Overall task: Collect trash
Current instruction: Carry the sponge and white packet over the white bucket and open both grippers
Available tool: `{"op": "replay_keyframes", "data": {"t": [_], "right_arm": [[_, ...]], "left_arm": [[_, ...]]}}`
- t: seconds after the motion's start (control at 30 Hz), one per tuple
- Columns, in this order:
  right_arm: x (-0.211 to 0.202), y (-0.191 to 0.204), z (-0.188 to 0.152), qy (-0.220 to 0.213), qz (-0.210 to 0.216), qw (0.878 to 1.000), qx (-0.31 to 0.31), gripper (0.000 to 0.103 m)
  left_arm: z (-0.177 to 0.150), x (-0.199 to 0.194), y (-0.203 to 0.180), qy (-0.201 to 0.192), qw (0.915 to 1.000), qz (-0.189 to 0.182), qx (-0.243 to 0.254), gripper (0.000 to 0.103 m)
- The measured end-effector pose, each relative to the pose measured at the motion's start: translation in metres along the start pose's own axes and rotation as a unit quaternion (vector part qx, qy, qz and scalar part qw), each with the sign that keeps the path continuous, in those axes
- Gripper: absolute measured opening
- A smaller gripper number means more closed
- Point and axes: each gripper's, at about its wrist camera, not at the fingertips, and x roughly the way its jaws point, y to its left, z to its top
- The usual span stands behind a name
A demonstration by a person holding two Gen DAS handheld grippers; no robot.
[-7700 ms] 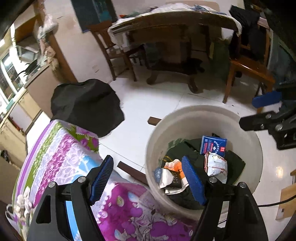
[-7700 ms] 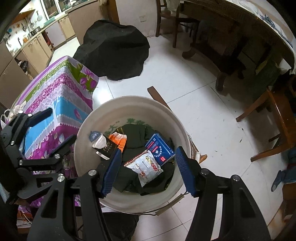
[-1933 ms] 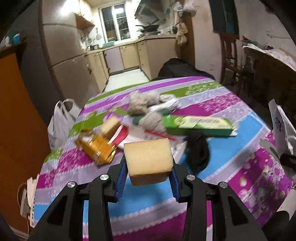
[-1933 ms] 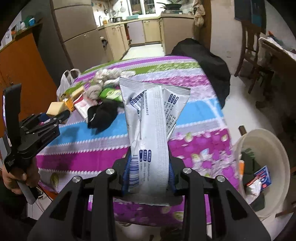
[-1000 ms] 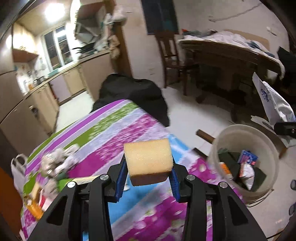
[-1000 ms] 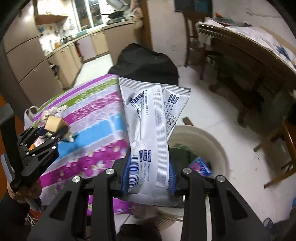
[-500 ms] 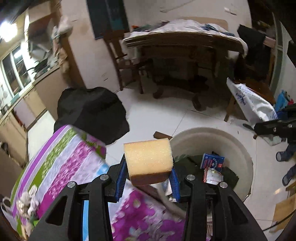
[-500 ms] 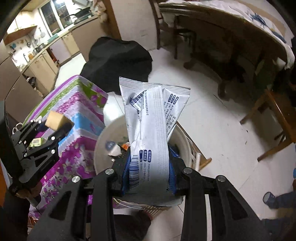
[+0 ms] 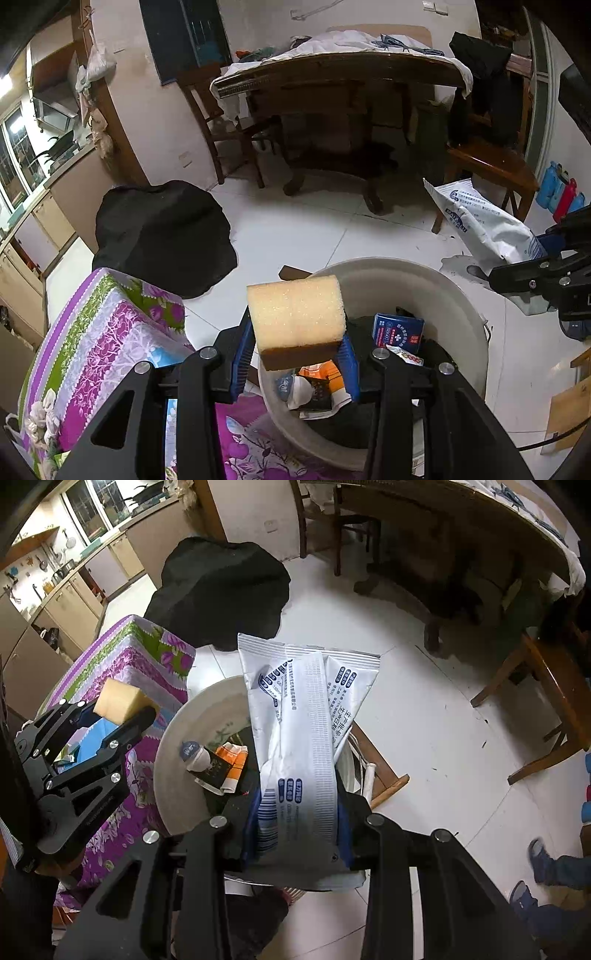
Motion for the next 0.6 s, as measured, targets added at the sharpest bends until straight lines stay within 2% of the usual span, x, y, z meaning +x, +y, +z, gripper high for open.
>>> {"op": "replay_keyframes", "data": {"t": [0.6], "right_arm": [[0.017,0.005,0.006,0.027,0.003,1.000,-0.009,0.034]], "left_arm": [[-0.005,0.011,0.003,0.011,0.9999,-0.006,-0.004,0.042]]}}
